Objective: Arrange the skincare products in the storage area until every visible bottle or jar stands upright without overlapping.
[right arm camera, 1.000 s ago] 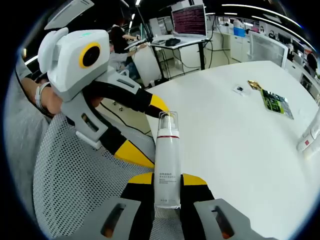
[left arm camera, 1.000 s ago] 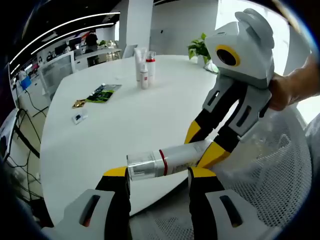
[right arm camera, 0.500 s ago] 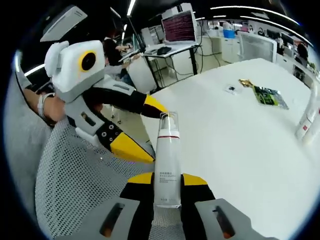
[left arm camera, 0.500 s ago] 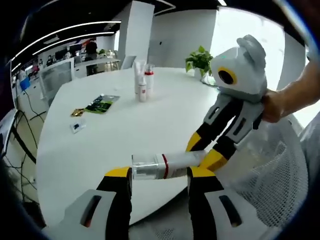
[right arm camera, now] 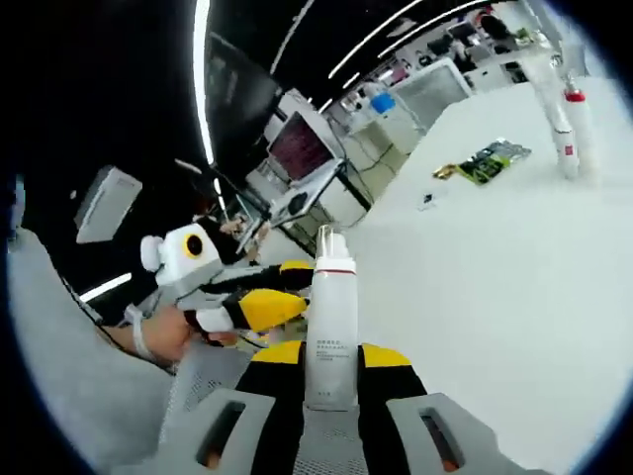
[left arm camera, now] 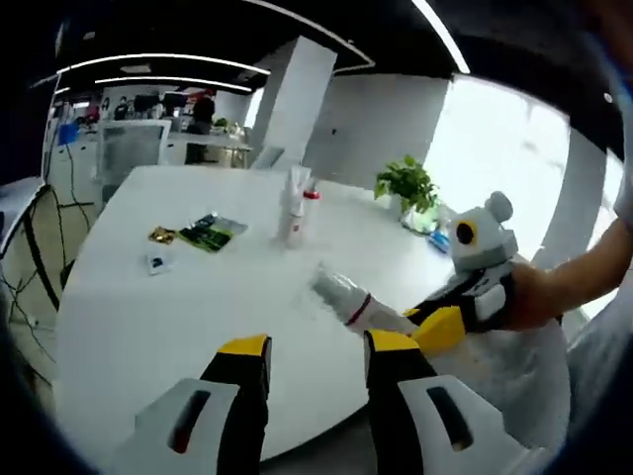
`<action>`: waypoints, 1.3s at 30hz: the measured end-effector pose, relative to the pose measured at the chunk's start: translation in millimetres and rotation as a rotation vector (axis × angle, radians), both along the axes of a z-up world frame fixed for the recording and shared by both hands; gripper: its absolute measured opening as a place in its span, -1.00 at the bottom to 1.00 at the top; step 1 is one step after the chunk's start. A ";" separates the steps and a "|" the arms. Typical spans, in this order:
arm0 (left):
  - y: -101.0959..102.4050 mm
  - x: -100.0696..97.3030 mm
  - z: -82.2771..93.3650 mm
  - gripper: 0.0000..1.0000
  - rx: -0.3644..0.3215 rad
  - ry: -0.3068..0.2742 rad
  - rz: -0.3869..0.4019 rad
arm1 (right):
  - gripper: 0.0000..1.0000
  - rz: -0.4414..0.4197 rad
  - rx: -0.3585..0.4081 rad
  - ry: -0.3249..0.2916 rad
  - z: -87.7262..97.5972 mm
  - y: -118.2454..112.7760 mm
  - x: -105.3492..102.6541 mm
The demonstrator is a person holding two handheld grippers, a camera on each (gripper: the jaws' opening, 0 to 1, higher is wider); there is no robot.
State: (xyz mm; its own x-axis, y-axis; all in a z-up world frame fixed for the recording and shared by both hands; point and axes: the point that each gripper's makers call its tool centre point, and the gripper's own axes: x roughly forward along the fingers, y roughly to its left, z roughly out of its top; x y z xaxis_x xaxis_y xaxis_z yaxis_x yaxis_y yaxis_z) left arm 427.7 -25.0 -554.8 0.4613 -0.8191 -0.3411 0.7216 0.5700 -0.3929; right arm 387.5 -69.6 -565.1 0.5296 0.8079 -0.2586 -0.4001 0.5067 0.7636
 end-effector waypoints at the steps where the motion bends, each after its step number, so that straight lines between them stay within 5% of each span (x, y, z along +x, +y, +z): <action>1: -3.7 2.7 5.8 -0.31 -0.032 0.020 0.005 | -0.77 -0.019 0.016 -0.005 3.1 -2.8 2.0; 6: -24.8 6.6 30.9 -0.25 -0.248 0.151 0.000 | -0.77 -0.065 0.137 0.006 20.3 -9.2 3.6; 9: -30.5 5.6 35.5 -0.25 -0.291 0.206 -0.013 | -0.76 -0.095 0.195 0.001 32.3 -12.2 6.8; 14: -40.4 8.4 51.0 -0.19 -0.489 0.363 0.019 | -0.76 -0.108 0.312 0.005 51.6 -12.8 11.0; 17: -47.4 5.3 51.5 -0.38 -0.518 0.379 -0.005 | -0.76 -0.095 0.333 0.004 56.8 -9.9 11.1; 20: -53.9 1.1 49.5 -0.33 -0.543 0.426 -0.023 | -0.76 -0.067 0.354 0.012 61.1 -4.2 10.2; 24: -57.8 -2.4 54.4 -0.40 -0.646 0.519 -0.038 | -0.76 -0.029 0.393 0.038 64.1 5.4 6.7; 27: -57.6 -9.4 62.7 -0.64 -0.715 0.569 -0.079 | -0.76 -0.013 0.421 0.079 62.0 8.7 4.5; 34: -56.4 -8.1 53.1 -0.65 -0.707 0.630 -0.071 | -0.75 0.001 0.459 0.133 58.4 12.1 1.8; 37: -56.8 -8.5 45.6 -0.66 -0.654 0.610 -0.058 | -0.74 0.002 0.388 0.137 48.6 13.8 0.8; 39: -52.3 -2.2 36.2 -0.66 -0.591 0.556 -0.011 | -0.72 -0.043 0.273 0.075 38.0 8.6 7.0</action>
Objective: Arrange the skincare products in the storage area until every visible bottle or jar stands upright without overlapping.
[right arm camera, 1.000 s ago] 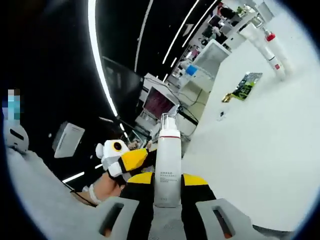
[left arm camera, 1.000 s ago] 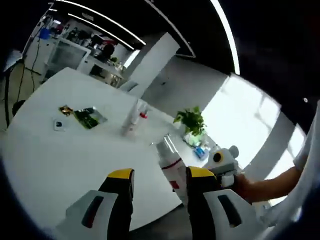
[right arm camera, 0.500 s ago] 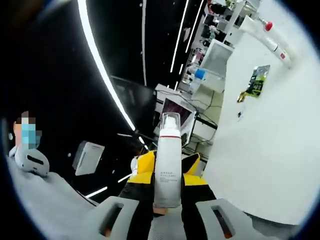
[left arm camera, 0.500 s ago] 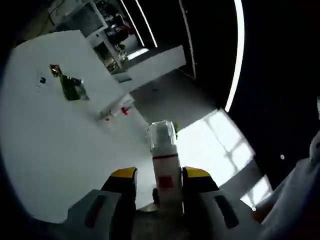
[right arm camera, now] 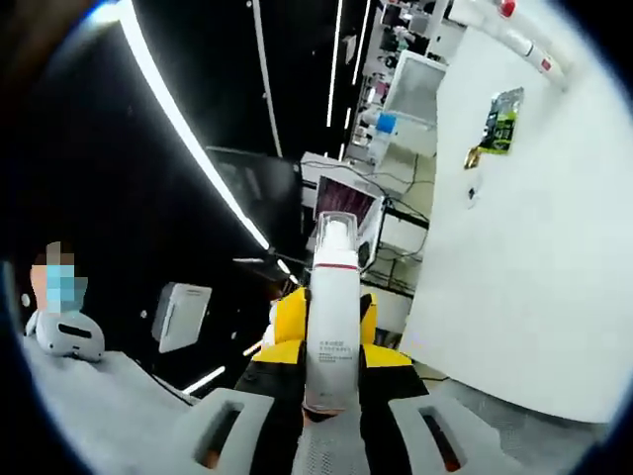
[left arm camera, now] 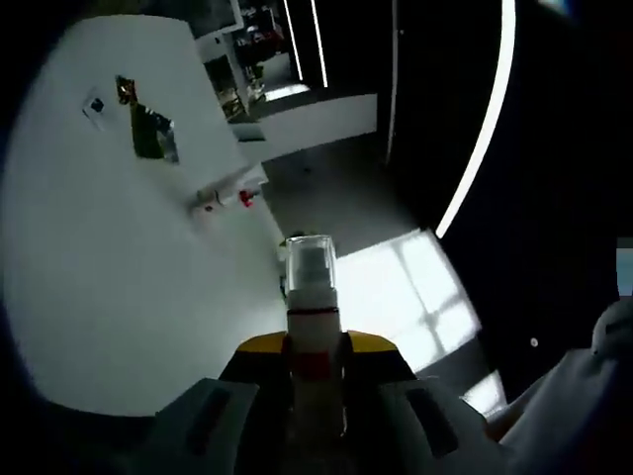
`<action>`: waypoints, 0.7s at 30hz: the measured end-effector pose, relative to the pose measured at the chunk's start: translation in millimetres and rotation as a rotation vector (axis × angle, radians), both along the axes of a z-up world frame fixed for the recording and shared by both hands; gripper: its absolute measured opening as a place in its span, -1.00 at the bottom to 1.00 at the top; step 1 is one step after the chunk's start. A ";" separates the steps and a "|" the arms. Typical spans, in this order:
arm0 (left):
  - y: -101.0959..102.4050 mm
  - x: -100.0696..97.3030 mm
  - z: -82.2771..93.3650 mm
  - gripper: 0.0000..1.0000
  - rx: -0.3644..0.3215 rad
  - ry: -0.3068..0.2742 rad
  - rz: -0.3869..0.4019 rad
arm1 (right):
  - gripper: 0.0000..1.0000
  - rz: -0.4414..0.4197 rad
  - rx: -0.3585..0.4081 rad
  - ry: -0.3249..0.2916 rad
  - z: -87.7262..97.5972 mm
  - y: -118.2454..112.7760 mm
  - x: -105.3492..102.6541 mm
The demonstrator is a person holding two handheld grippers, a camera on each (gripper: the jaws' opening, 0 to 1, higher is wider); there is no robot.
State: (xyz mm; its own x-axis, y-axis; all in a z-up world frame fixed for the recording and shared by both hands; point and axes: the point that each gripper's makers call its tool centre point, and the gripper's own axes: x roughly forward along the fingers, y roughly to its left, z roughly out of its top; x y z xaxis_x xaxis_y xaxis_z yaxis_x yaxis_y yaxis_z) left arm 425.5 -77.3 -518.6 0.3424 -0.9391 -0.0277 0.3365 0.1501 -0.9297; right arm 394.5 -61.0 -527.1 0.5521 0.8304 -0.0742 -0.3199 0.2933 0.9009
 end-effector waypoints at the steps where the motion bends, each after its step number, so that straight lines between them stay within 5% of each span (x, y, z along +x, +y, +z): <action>1: 1.1 0.0 -1.5 -0.66 0.011 -0.003 0.001 | -0.72 0.013 -0.031 -0.009 -0.9 1.6 -1.4; 6: 8.7 8.8 -7.9 -0.66 0.082 -0.039 0.062 | -0.67 0.024 -0.212 -0.059 -9.8 2.1 1.6; 10: 12.5 15.6 -8.3 -0.66 0.108 -0.040 0.113 | -0.35 0.050 -0.444 -0.125 -23.1 2.7 5.0; 14: 12.6 17.3 -11.1 -0.66 0.170 -0.098 0.126 | -0.44 0.074 -0.572 -0.198 -22.4 11.1 7.6; 18: 4.5 11.3 -11.9 -0.66 0.182 -0.110 0.089 | -0.40 0.105 -0.666 -0.212 -33.9 18.6 7.8; 21: 2.8 10.0 -15.7 -0.66 0.226 -0.147 0.085 | -0.56 0.106 -0.747 -0.237 -39.4 18.0 8.1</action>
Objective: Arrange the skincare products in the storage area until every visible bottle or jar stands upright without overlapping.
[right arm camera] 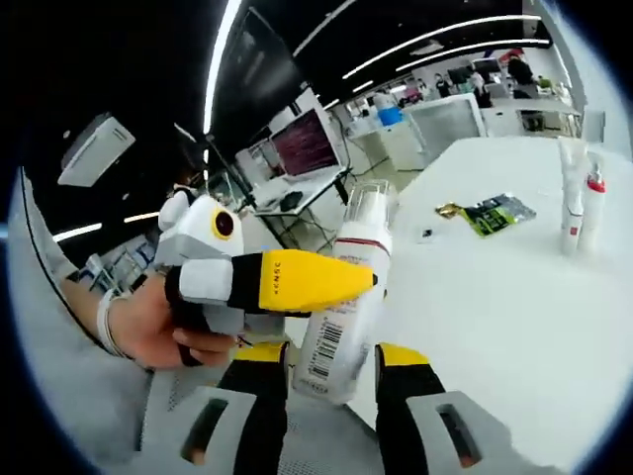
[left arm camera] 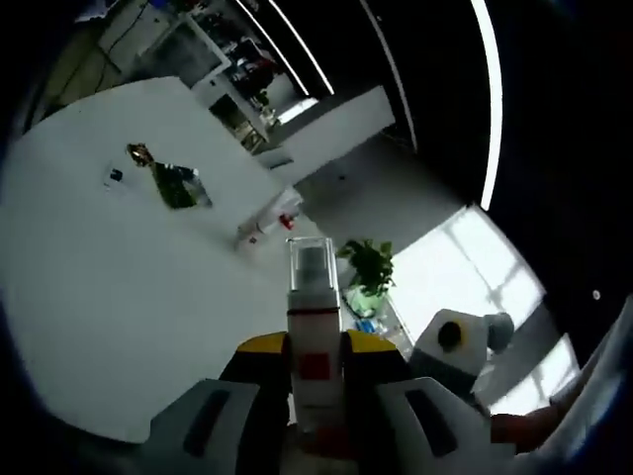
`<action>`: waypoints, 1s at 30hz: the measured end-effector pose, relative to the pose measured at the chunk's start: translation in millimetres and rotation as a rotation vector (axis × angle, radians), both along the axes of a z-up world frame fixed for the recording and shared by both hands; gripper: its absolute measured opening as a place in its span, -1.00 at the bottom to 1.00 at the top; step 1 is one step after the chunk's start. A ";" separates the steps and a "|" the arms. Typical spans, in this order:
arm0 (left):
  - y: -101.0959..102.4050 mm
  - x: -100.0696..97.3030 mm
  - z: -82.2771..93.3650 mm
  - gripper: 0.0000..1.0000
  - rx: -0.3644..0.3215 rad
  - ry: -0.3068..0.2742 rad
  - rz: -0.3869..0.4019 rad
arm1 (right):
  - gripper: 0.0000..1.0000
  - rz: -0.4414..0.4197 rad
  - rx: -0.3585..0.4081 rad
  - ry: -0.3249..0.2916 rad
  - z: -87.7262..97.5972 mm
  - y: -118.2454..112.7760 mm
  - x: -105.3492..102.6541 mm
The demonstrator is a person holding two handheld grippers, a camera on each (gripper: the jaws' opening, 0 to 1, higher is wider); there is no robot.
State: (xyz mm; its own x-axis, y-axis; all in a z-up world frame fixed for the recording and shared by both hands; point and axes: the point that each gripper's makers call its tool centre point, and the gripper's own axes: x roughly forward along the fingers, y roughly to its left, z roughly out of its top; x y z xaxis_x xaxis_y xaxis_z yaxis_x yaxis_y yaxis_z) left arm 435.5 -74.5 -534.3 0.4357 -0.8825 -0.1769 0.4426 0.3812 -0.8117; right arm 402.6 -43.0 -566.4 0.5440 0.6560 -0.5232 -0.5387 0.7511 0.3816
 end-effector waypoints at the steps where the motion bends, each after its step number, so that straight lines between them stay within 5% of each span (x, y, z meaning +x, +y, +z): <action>1: 0.1 0.0 0.1 -0.66 0.004 -0.004 0.002 | -0.59 -0.029 -0.021 -0.013 -1.3 -2.7 1.9; 4: -0.2 -2.2 -2.9 -0.66 0.003 0.025 -0.014 | -0.64 -0.036 -0.037 -0.018 -4.4 -7.1 -1.8; 13: -13.5 -16.8 -2.3 -0.65 -0.015 0.043 -0.094 | -0.70 -0.042 0.074 0.030 -2.9 -25.5 -15.5; 22: -20.0 -26.7 32.7 -0.59 -0.188 -0.059 -0.175 | -0.70 0.022 0.357 0.029 33.4 -20.5 -24.3; 25: -19.8 -31.5 46.1 -0.57 -0.269 -0.050 -0.200 | -0.70 0.082 0.542 0.105 51.3 -11.9 -33.0; 30: -22.1 -43.1 63.5 -0.56 -0.363 -0.050 -0.262 | -0.70 0.193 0.733 0.169 73.7 -4.1 -48.4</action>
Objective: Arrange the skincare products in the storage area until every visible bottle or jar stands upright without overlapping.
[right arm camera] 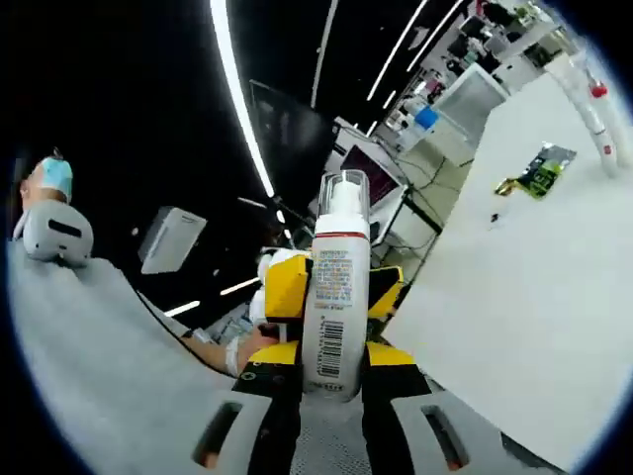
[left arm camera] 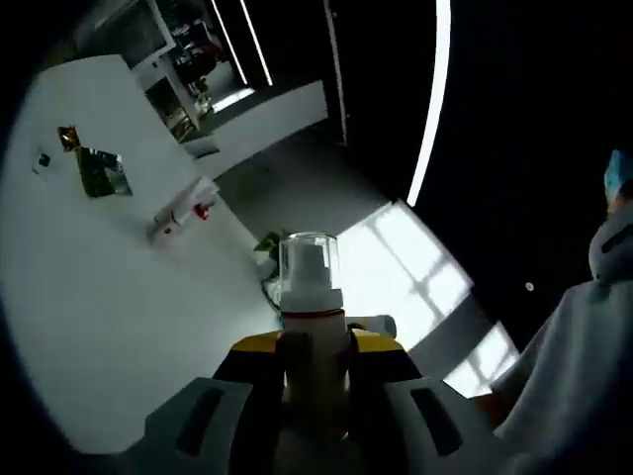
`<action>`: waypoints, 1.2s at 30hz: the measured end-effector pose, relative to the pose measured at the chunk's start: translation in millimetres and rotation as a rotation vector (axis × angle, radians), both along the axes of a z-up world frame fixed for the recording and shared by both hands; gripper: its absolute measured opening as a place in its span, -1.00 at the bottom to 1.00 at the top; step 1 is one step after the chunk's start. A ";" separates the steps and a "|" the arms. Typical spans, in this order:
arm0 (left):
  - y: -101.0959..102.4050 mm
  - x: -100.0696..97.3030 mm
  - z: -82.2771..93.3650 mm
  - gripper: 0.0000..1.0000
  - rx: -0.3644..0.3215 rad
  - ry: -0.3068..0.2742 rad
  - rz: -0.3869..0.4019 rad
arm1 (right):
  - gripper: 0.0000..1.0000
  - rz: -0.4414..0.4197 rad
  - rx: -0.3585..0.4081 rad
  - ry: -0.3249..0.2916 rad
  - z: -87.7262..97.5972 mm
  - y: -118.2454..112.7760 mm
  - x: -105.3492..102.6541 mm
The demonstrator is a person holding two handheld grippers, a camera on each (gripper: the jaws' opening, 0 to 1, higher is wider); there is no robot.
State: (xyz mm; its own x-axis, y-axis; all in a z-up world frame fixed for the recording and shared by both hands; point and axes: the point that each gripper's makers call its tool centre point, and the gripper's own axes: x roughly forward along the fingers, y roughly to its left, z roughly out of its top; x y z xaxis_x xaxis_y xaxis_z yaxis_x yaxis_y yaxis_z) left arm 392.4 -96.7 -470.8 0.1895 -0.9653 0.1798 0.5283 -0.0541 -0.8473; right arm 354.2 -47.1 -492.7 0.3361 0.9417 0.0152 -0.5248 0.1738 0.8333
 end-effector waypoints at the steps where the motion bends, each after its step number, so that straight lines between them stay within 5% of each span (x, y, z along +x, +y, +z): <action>1: 0.0 -1.9 1.6 -0.56 -0.010 0.001 -0.013 | -0.70 0.012 0.021 0.014 2.0 1.6 -2.6; 6: 1.2 -0.8 -1.8 -0.59 -0.024 0.067 -0.035 | -0.70 0.014 0.092 0.071 1.7 3.7 -2.9; 14: 4.5 9.7 -14.2 -0.61 0.060 0.032 0.036 | -0.71 -0.030 0.000 0.085 -15.6 3.2 7.6; 19: 8.1 21.0 -28.6 -0.61 0.177 -0.047 0.120 | -0.69 -0.092 -0.161 0.038 -32.7 -0.2 19.6; 28: 22.9 43.3 -51.7 -0.61 0.304 -0.020 0.250 | -0.43 -0.155 -0.489 -0.089 -63.3 3.1 39.3; 36: 27.4 50.0 -57.7 -0.61 0.330 -0.002 0.301 | -0.52 -0.029 -0.804 -0.253 -84.6 14.4 43.3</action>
State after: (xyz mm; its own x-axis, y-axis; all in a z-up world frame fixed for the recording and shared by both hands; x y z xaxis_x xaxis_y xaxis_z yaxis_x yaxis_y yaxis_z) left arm 442.4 -69.3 -528.5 0.4708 -0.8729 -0.1282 0.4807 0.3757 -0.7923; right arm 397.5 -32.7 -577.3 0.4372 0.6891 -0.5780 -0.6648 0.6804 0.3083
